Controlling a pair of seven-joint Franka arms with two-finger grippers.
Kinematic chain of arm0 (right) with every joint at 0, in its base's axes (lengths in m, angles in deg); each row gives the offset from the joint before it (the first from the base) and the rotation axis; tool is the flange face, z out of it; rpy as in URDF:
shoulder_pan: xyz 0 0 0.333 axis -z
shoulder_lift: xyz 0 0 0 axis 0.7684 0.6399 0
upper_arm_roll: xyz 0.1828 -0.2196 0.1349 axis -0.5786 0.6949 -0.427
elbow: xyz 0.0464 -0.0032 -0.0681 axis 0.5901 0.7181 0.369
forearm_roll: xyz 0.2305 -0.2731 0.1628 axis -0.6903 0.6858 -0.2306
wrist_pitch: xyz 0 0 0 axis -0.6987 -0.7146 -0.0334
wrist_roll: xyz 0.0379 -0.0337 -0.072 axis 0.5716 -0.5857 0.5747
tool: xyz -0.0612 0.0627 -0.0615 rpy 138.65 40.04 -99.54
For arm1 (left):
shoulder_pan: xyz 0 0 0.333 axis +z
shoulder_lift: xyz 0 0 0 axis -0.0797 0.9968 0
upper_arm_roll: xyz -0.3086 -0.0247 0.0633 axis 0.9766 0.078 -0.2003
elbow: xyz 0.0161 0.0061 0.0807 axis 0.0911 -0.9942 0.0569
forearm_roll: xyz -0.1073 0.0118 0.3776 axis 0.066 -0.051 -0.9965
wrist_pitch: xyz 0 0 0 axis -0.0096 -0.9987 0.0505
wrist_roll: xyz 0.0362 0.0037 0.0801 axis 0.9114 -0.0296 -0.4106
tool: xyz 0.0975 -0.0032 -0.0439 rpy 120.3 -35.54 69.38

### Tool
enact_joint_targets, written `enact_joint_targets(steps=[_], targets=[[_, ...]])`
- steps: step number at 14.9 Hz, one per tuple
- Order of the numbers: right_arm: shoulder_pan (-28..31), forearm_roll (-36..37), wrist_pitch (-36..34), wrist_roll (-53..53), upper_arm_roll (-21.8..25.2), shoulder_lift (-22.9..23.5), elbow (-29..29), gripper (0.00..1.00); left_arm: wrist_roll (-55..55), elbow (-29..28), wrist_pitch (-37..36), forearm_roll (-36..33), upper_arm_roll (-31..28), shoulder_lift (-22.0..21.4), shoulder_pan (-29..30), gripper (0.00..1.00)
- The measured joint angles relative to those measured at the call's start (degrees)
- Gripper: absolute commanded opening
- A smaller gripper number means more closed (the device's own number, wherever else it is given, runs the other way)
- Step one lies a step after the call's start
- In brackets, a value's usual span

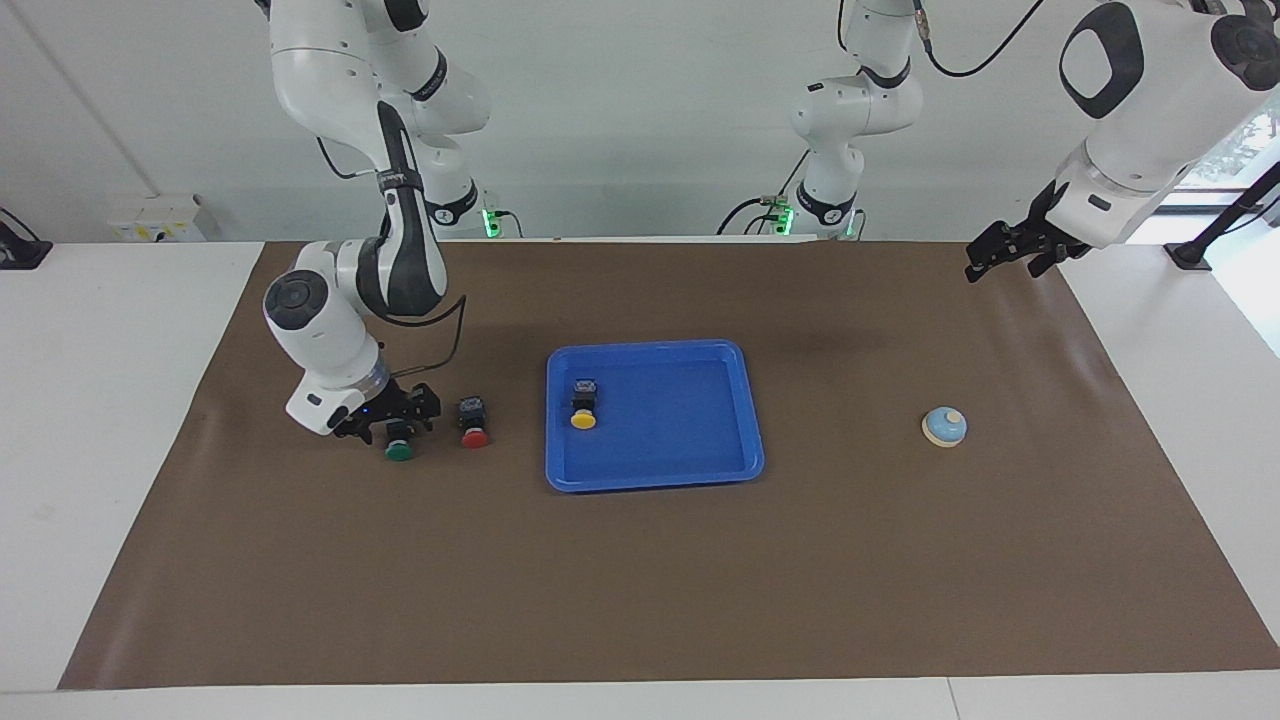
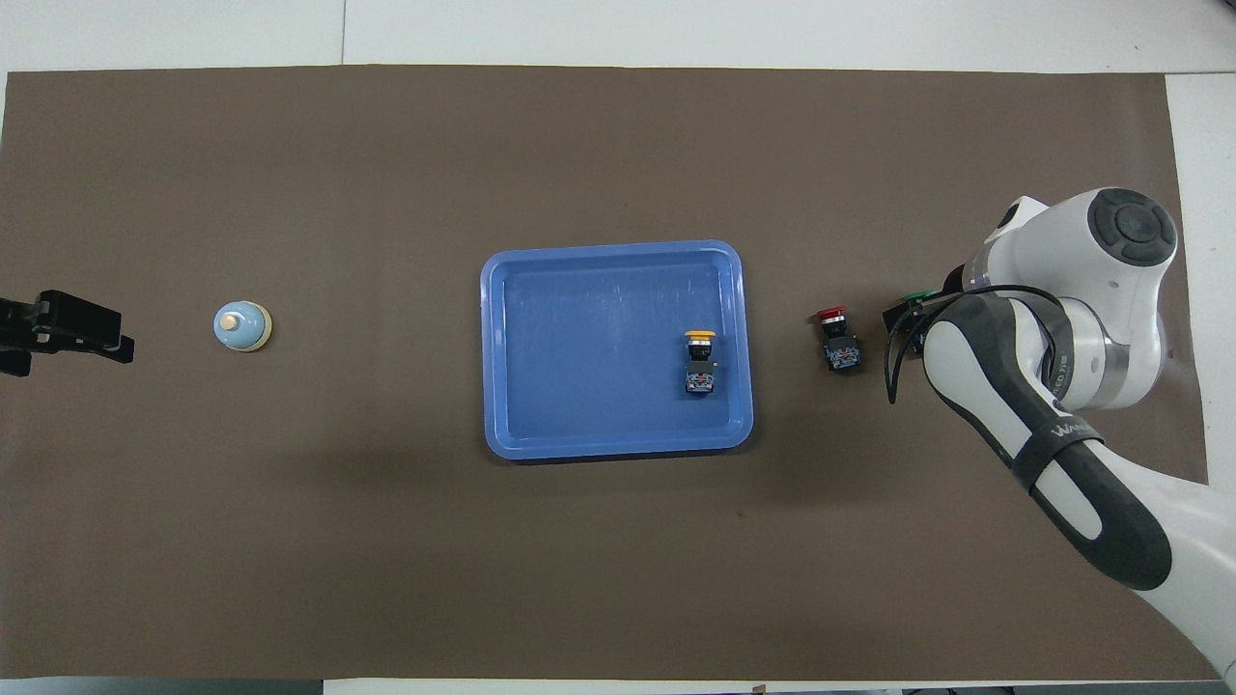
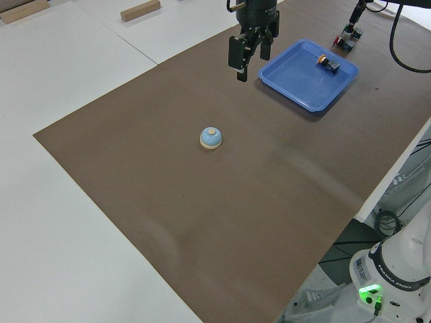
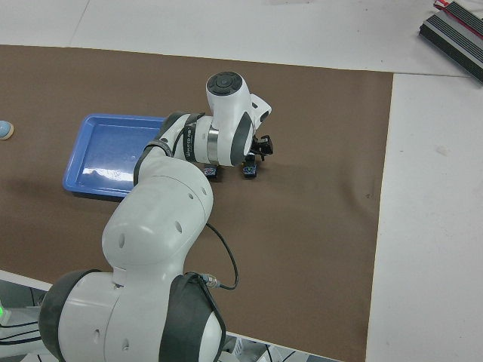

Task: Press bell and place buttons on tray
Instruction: 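Grasp the green button with the right gripper and carry it over the tray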

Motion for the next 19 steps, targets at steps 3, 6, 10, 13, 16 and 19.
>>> enact_joint_targets(steps=[3, 6, 10, 13, 16, 19], targets=[[1.0, 0.0, 0.7, 0.9, 0.0, -0.1, 1.2, 0.51, 0.0, 0.0, 0.0, 0.0, 0.0, 0.0, 0.0, 1.0], [1.0, 0.0, 0.7, 0.9, -0.1, -0.2, 1.5, 0.03, 0.0, 0.0, 0.0, 0.0, 0.0, 0.0, 0.0, 1.0], [0.7, 0.0, 0.9, 0.8, -0.4, -0.4, 1.4, 0.0, 0.0, 0.0, 0.0, 0.0, 0.0, 0.0, 0.0, 1.0], [-1.0, 0.0, -0.9, -1.6, -0.6, -0.6, -1.8, 0.0, 0.0, 0.0, 0.0, 0.0, 0.0, 0.0, 0.0, 1.0], [-7.4, -0.1, -9.4, -12.3, -0.8, -0.9, -9.8, 0.0, 0.0, 0.0, 0.0, 0.0, 0.0, 0.0, 0.0, 1.0], [-17.5, -0.1, -12.5, -27.0, -1.1, -0.8, -13.8, 0.0, 0.0, 0.0, 0.0, 0.0, 0.0, 0.0, 0.0, 1.0]])
